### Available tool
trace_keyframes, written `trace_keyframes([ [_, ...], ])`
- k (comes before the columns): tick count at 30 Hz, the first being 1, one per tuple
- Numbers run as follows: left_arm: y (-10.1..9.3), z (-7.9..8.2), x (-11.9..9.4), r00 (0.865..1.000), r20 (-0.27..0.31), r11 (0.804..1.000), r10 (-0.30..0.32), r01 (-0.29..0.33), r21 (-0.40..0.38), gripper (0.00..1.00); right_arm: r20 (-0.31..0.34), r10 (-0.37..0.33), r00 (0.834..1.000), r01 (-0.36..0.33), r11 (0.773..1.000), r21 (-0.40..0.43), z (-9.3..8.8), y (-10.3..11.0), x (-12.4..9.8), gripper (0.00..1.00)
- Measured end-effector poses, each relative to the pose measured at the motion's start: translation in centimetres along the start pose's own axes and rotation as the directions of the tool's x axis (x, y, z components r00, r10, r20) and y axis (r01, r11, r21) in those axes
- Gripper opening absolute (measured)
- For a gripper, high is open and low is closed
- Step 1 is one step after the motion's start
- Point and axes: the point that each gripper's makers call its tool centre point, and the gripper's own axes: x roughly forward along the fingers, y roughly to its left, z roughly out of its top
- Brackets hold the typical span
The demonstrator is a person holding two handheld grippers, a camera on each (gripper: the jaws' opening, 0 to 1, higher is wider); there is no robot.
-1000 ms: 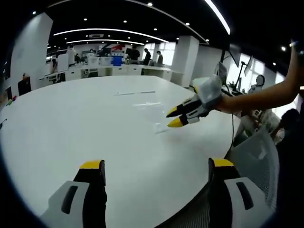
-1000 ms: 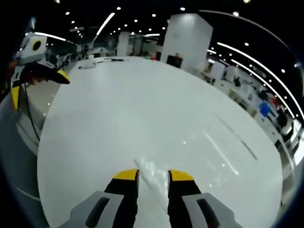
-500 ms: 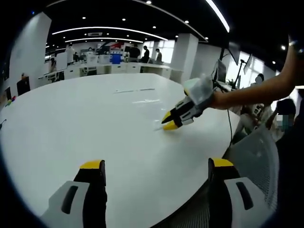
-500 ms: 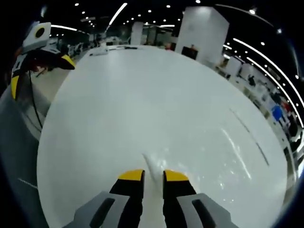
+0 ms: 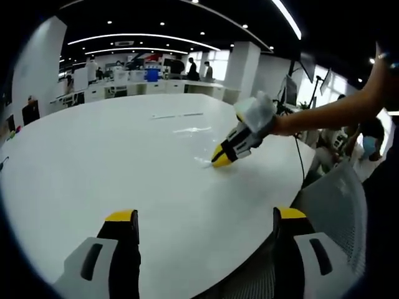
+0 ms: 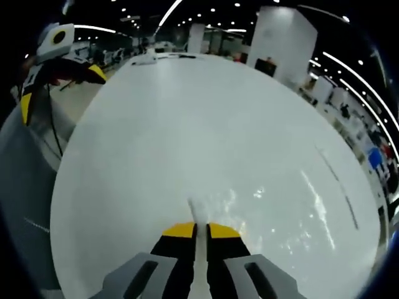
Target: Open the resealable bag by pulling the two sides of the seal apart until the entire bag opening is separated and visibly accessible.
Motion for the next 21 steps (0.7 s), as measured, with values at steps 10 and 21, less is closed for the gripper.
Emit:
trace_keyframes([
  [10, -0.8, 0.6, 0.7, 1.0, -0.01, 0.998, -0.019, 0.019, 0.058, 0.84, 0.025, 0.055, 0.998, -0.054, 0.998, -0.021, 1.1, 2.2, -1.3, 0.01],
  [21, -2.1, 0.8, 1.4, 0.998, -0.043, 0.986, -0.053, 0.059, 0.154, 0.8, 0.069, 0.133, 0.989, -0.132, 0.991, -0.019, 2.3, 5.6, -3.4, 0.0],
])
